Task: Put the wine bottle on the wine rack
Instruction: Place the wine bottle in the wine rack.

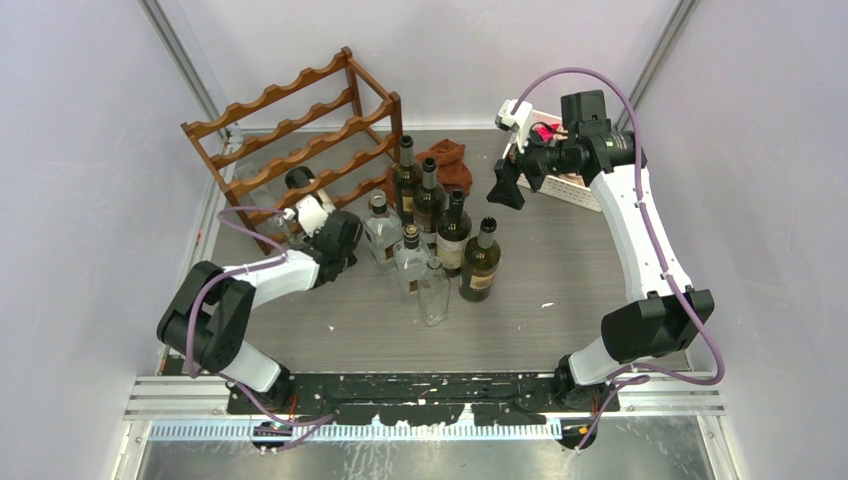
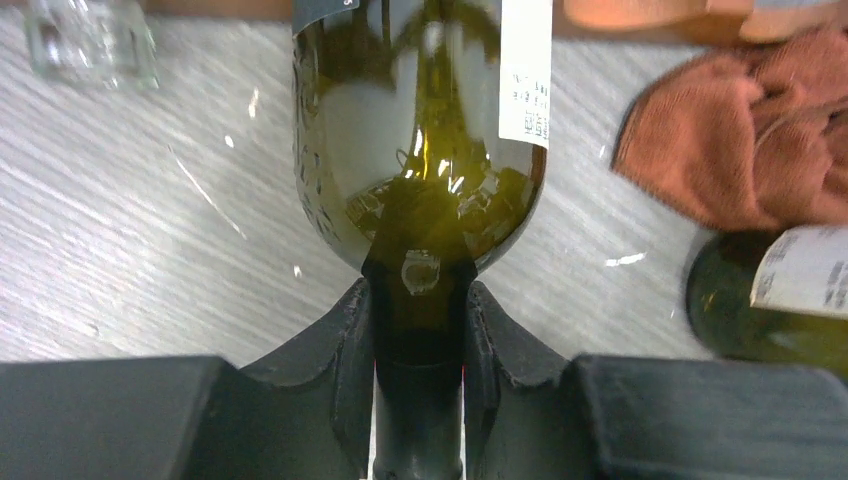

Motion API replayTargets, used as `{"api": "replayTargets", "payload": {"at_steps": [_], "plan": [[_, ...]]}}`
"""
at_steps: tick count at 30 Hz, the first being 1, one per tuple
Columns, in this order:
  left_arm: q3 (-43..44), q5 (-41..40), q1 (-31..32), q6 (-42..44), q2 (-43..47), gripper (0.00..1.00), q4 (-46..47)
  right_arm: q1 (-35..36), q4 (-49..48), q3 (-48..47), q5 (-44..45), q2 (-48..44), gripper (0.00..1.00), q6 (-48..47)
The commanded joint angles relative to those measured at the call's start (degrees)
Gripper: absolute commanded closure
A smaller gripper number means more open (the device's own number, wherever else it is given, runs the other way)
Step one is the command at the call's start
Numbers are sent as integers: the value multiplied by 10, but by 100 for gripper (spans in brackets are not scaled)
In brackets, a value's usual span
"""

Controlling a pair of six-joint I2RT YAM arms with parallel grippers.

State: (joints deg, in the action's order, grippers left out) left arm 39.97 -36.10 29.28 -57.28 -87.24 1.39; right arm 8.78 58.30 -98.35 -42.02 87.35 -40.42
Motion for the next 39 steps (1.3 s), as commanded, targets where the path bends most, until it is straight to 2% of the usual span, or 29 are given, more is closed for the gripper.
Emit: {"api": "replayTargets", "payload": {"at_steps": [1,9,13,21,25,28,33,39], "plan": [[57,-39,-36,25,32,95,1,-4,-16,-5,-5,-12,0,-2],[110,-30,-67,23,9,90,-28,-5,-15,-7,-5,-10,0,-2],[128,-31,-80,33,-10,84,-22,-5,-11,-10,-2,-10,0,-8],[144,-23,-89,76,-24,55,26,-4,-2,-13,1,-9,0,-13],[149,24,-89,97,-3,48,26,-5,3,-15,3,-9,0,-17],[153,53,-89,108,27,45,-6,-5,4,-15,3,-9,0,-18],[158,91,-82,98,92,45,-117,-5,5,-14,-1,-5,0,-16],[154,33,-34,75,110,44,-203,-5,3,-15,-7,1,0,-11]]}}
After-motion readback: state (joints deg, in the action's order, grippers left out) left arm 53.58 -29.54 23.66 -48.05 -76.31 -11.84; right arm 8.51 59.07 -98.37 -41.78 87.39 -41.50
